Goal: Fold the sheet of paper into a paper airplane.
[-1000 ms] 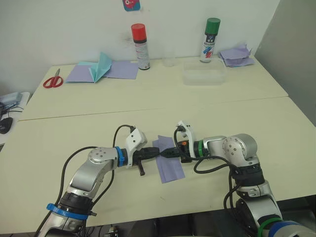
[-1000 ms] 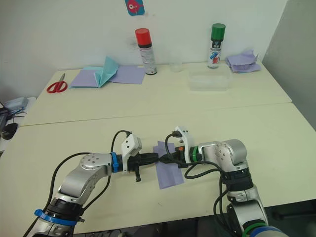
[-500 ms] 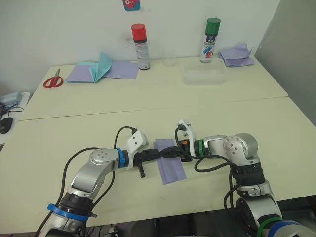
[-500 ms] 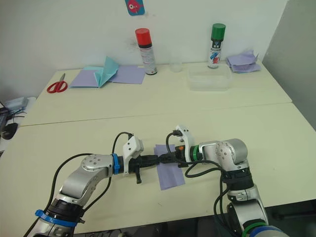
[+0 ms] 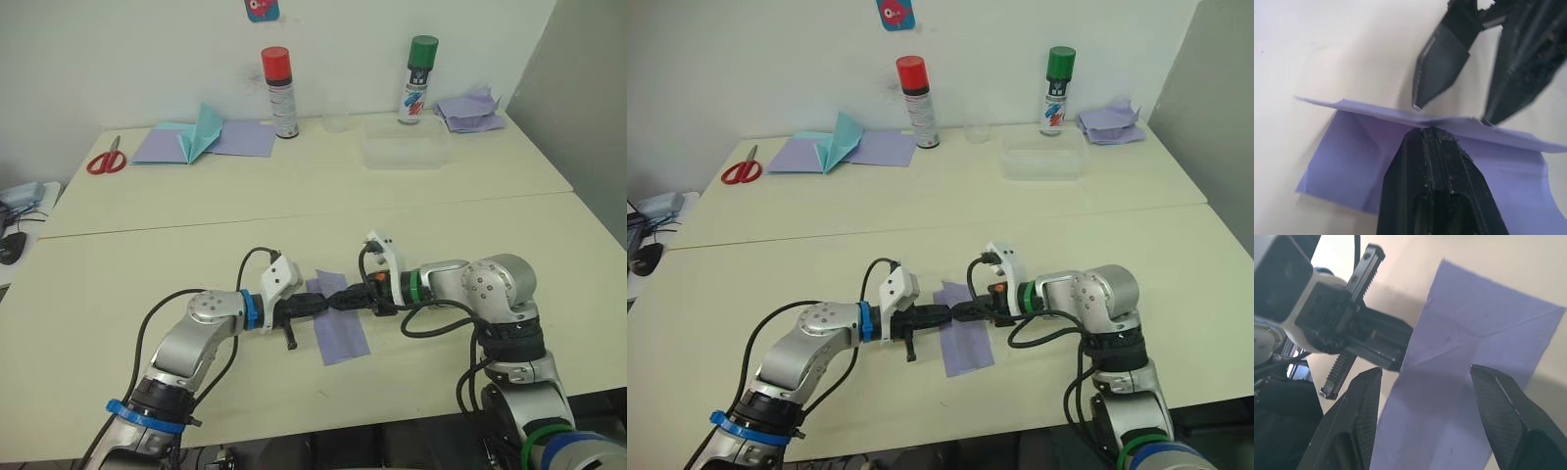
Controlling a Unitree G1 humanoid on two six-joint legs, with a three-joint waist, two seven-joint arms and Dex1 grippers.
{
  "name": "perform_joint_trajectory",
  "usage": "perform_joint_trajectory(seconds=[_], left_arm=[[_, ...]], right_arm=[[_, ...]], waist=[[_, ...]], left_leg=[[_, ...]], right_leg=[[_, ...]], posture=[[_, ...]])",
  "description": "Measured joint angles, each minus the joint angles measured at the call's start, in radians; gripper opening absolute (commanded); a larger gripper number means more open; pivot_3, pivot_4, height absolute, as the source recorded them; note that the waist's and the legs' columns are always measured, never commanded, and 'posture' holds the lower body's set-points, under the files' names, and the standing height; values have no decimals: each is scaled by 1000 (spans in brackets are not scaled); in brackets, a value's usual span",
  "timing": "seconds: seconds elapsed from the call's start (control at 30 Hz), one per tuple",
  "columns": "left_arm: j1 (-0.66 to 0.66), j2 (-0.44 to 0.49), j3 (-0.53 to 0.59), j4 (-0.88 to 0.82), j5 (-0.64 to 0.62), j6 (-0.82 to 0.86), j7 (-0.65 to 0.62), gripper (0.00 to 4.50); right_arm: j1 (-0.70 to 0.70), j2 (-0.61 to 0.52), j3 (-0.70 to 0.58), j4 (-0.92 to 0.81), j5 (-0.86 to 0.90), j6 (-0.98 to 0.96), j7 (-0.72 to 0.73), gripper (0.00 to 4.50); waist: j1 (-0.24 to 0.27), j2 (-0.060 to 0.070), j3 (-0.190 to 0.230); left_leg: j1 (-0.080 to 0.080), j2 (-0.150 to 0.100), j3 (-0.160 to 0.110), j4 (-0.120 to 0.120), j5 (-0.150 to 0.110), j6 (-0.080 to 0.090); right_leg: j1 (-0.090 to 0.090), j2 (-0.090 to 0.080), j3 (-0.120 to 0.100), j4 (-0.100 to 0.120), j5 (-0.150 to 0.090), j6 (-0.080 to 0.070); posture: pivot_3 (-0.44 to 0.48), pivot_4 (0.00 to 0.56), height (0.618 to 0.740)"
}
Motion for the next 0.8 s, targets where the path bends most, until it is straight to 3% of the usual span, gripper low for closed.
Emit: perform_joint_trajectory(seconds=[0.4,0.5,0.7,0.8], left_arm=[[-24,-28,-3,5,0,7,-3,0],[-25,-28,-10,5,1,7,-4,0],[-22,-3,-18,6,15,3,-15,0],[-11,28,-18,19,39,-6,-12,0]], right_arm=[[8,-20,17,-6,9,18,-3,2954],[12,-26,18,-3,6,-2,-3,2142],[20,-28,14,17,-11,-20,-20,20],[29,7,-16,25,-12,-12,-43,20]], waist=[[0,0,0],[0,0,0],[0,0,0],[-1,0,0]], left_leg=[[0,0,0,0,0,0],[0,0,1,0,0,0],[0,0,1,0,0,0],[0,0,1,0,0,0]], right_leg=[[0,0,0,0,0,0],[0,0,0,0,0,0],[0,0,0,0,0,0],[0,0,0,0,0,0]], posture=[[0,150,740],[0,150,740],[0,150,740],[0,150,740]])
